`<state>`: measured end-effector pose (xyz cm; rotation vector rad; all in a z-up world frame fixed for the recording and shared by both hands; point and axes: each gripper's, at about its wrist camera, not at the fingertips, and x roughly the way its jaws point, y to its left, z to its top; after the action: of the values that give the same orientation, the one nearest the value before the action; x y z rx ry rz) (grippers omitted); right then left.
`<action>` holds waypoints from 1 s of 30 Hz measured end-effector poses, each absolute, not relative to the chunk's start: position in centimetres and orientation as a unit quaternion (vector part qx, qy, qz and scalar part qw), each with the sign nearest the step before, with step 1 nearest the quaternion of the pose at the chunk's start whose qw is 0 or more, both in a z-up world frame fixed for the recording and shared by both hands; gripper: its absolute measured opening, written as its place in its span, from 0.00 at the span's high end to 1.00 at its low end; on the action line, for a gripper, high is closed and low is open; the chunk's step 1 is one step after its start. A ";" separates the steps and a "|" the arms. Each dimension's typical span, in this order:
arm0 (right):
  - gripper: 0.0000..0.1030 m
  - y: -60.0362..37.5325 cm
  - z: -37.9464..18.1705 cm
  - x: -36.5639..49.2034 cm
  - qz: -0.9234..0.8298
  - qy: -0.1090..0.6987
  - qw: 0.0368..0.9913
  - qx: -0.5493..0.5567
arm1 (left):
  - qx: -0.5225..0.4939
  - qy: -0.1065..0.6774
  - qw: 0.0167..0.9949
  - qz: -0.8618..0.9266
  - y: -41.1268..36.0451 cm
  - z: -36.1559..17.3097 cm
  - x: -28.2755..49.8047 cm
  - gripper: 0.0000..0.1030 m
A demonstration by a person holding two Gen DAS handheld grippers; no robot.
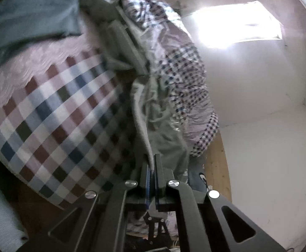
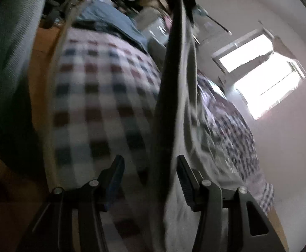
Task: Fold clothes
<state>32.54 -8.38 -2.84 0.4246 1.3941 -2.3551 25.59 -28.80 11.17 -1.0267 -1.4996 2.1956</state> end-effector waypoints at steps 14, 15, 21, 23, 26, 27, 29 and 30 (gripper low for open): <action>0.42 4.1 -3.9 32.6 -0.831 0.522 0.082 0.175 | -0.309 -0.517 0.110 0.790 -32.4 14.8 25.9 0.99; 0.42 4.6 -4.0 32.9 -0.828 0.526 0.080 0.174 | -0.310 -0.518 0.107 0.790 -32.6 14.8 25.8 0.99; 0.43 8.0 -4.5 34.0 -0.804 0.562 0.070 0.183 | -0.311 -0.521 0.098 0.789 -33.0 14.1 25.5 0.99; 0.43 8.8 -4.5 34.3 -0.796 0.573 0.071 0.182 | -0.313 -0.519 0.095 0.790 -32.9 13.9 25.3 0.99; 0.43 9.4 -4.1 34.2 -0.787 0.587 0.065 0.177 | -0.315 -0.519 0.094 0.789 -32.9 13.7 25.3 0.99; 0.43 9.7 -4.0 34.0 -0.785 0.589 0.062 0.179 | -0.316 -0.519 0.093 0.789 -32.9 13.7 25.3 0.99; 0.43 10.3 -3.9 33.7 -0.780 0.595 0.060 0.183 | -0.316 -0.520 0.092 0.789 -32.9 13.7 25.3 0.99; 0.43 10.4 -4.1 33.9 -0.775 0.602 0.062 0.183 | -0.316 -0.519 0.092 0.788 -32.9 13.7 25.3 0.99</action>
<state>33.85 10.44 -4.11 0.5534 1.8195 -2.3426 25.34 -32.94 13.66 -0.9392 -1.5425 2.3410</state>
